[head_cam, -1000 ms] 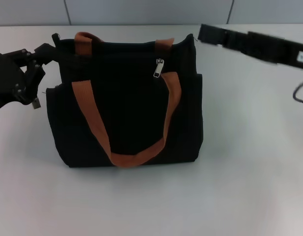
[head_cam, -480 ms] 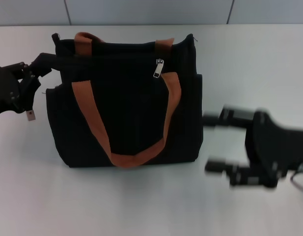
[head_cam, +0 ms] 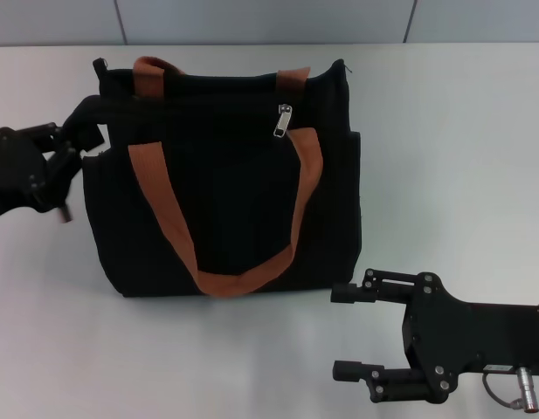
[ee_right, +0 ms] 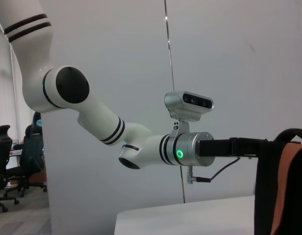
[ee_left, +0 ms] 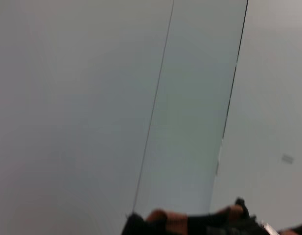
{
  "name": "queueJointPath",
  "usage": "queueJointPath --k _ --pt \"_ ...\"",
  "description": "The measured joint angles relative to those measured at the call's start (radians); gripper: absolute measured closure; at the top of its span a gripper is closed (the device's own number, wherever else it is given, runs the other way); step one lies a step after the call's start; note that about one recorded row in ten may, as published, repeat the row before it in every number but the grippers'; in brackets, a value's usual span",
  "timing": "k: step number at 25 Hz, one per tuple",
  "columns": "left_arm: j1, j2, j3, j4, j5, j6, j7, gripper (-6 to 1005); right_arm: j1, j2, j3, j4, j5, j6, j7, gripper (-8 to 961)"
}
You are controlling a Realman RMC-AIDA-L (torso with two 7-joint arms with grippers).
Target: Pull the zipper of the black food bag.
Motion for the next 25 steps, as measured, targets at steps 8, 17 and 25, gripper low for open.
queueJointPath --k 8,17,25 --pt "-0.006 0.049 0.0 0.096 0.059 -0.002 -0.157 795 0.011 0.001 0.002 0.015 0.0 0.055 0.022 220" --pt "-0.023 0.104 -0.078 0.108 0.036 0.172 -0.226 563 0.03 0.005 0.026 0.054 0.019 0.098 0.052 220" --pt "-0.001 0.012 0.121 0.115 0.029 0.302 0.046 270 0.057 0.004 0.02 0.08 0.024 0.121 0.064 220"
